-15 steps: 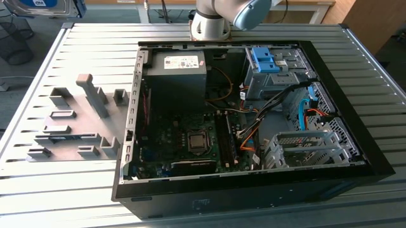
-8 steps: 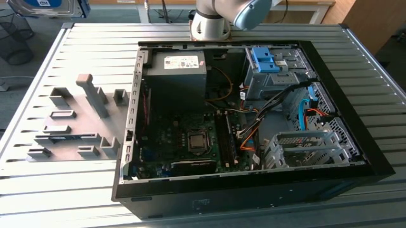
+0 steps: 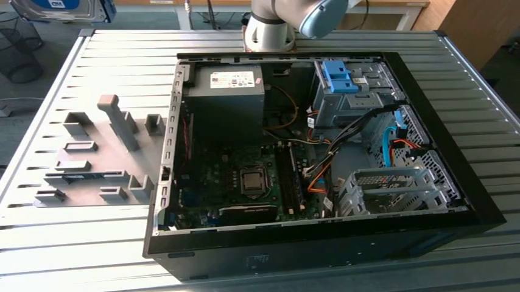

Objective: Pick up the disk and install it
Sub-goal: 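Pick up the disk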

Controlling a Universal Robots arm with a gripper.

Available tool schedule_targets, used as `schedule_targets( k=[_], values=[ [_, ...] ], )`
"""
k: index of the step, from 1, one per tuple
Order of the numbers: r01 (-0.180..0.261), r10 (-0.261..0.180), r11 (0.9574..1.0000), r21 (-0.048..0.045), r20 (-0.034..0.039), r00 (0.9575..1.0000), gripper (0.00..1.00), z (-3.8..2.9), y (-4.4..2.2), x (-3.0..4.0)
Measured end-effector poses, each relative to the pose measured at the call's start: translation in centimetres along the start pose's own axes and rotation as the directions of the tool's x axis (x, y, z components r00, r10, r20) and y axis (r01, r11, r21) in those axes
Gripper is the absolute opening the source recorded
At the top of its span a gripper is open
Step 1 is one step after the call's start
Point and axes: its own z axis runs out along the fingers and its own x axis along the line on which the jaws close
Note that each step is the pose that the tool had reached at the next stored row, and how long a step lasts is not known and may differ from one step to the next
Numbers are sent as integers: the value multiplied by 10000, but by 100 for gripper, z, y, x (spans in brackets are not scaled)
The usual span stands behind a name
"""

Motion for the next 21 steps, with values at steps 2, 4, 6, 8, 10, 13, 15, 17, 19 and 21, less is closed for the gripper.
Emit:
schedule_targets(
  k=[2, 4, 6, 8, 10, 13, 15, 17, 19, 21],
  values=[
    [1, -1, 10000, 0, 0, 10000, 36, 0, -11, 0],
    [0, 0, 10000, 1, 0, 10000, 36, 0, -28, -1],
    [-1, 1, 10000, 1, 0, 10000, 36, 0, -42, -2],
    [0, 0, 10000, 1, 0, 10000, 36, 0, -56, -3],
    [-1, 1, 10000, 0, 0, 10000, 36, -1, -74, -4],
    [-1, 1, 10000, 1, 0, 10000, 36, -1, -103, -6],
    [-1, 1, 10000, 1, 0, 10000, 36, -1, -122, -7],
    [-1, 1, 10000, 1, 0, 10000, 36, -1, -143, -8],
    [0, 0, 10000, 1, 0, 10000, 36, -2, -165, -9],
    [-1, 1, 10000, 0, 0, 10000, 36, -2, -186, -11]
  ],
)
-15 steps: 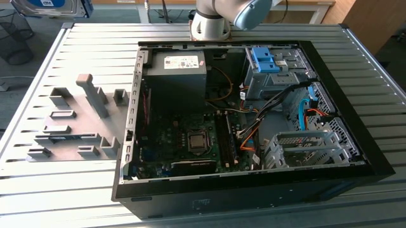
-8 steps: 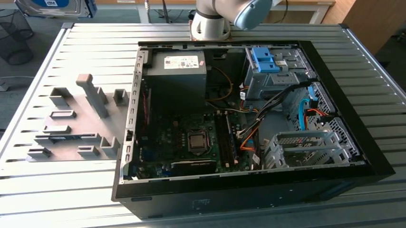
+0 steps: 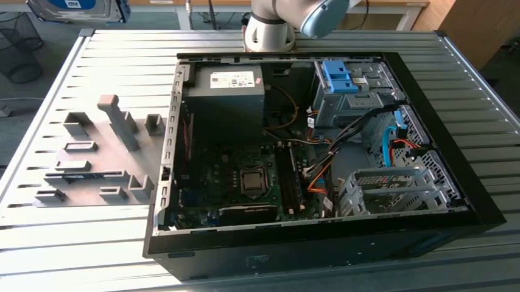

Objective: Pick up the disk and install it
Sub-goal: 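Pick up the disk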

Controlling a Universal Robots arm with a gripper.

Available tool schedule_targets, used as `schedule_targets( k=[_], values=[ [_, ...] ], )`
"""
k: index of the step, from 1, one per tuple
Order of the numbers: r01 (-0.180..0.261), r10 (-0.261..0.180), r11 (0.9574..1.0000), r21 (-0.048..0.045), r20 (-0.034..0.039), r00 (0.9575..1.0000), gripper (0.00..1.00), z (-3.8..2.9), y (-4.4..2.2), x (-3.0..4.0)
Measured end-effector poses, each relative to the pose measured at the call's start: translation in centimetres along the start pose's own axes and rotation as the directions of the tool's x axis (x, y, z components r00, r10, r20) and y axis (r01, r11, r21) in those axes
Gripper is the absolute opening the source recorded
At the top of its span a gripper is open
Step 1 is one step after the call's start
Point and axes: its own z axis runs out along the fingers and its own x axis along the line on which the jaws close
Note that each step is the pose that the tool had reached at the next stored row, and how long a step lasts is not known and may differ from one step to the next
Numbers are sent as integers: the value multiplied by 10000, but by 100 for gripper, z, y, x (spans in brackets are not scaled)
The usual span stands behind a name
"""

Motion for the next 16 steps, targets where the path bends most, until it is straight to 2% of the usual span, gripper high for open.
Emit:
schedule_targets(
  k=[11, 16],
  values=[
    [0, 0, 10000, 0, 0, 10000, 36, -1, -98, -6],
    [0, 0, 10000, 1, 0, 10000, 36, -2, -175, -10]
  ],
)
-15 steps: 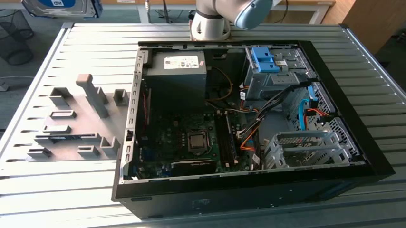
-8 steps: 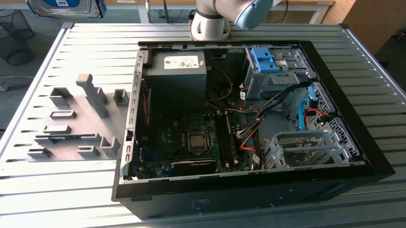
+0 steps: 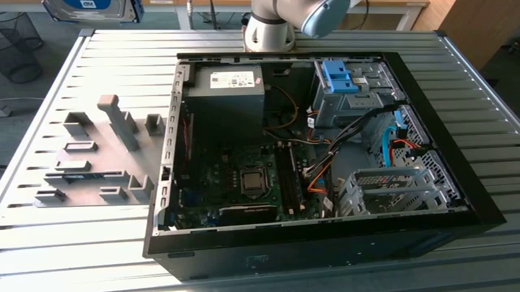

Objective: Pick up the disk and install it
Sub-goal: 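Pick up the disk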

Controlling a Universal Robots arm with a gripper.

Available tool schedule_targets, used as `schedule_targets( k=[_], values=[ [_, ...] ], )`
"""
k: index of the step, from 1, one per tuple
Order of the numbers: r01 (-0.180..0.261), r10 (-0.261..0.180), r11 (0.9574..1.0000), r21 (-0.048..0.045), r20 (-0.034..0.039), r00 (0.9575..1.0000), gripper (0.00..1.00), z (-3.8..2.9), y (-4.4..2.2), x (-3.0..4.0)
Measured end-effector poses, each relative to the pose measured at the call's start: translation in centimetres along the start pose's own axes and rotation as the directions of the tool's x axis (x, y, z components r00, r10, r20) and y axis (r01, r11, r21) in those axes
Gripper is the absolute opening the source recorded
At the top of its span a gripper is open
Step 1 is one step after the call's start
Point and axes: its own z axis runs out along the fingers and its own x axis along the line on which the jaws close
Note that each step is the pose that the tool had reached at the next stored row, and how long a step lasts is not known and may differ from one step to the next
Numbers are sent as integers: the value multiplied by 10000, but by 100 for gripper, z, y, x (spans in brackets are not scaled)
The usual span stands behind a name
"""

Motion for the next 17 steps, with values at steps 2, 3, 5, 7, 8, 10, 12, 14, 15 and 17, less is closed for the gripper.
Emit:
schedule_targets(
  k=[2, 3, 5, 7, 8, 10, 12, 14, 15, 17],
  values=[
    [0, 0, 10000, -1, 0, 10000, 36, -1, -19, -1],
    [0, 0, 10000, 0, 0, 10000, 36, 0, -26, -2],
    [0, 0, 10000, -1, 0, 10000, 36, -1, -44, -3],
    [0, 0, 10000, 0, 0, 10000, 36, -1, -60, -4],
    [0, 0, 10000, 0, 0, 10000, 36, -1, -67, -4],
    [1, -1, 10000, 0, 0, 10000, 36, -1, -82, -5],
    [0, 0, 10000, -1, 0, 10000, 36, -2, -102, -6],
    [0, 0, 10000, -1, 0, 10000, 36, -2, -124, -8],
    [0, 0, 10000, 0, 0, 10000, 36, -2, -136, -8],
    [0, 0, 10000, -1, 0, 10000, 36, -2, -157, -10]
  ],
)
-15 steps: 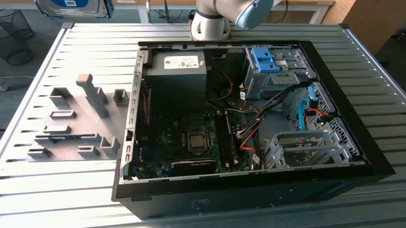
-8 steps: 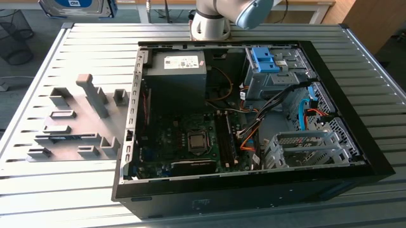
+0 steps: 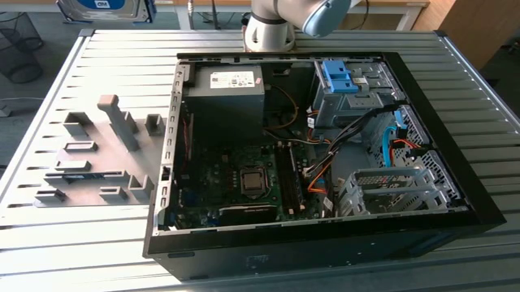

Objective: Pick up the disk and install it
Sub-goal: 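Pick up the disk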

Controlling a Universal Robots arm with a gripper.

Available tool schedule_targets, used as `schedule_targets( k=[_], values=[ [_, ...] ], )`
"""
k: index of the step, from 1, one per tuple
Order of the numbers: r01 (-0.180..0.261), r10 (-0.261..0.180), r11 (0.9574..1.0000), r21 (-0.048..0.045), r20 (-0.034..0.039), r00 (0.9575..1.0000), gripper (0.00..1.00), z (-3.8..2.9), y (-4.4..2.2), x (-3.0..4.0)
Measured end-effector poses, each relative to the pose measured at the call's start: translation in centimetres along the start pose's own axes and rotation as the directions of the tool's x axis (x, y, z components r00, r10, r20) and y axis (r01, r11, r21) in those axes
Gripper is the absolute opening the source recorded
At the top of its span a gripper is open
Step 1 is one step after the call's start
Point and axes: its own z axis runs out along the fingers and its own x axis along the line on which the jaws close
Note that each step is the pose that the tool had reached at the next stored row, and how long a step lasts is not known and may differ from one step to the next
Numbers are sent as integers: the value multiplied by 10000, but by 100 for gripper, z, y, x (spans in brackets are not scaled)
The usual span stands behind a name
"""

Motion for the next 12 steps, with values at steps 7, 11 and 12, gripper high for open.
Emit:
schedule_targets(
  k=[7, 11, 12],
  values=[
    [0, 0, 10000, 1, 0, 10000, 36, -1, -61, -3],
    [0, 0, 10000, 1, 0, 10000, 36, -1, -100, -6],
    [0, 0, 10000, 1, 1, 10000, 36, -1, -108, -6]
  ],
)
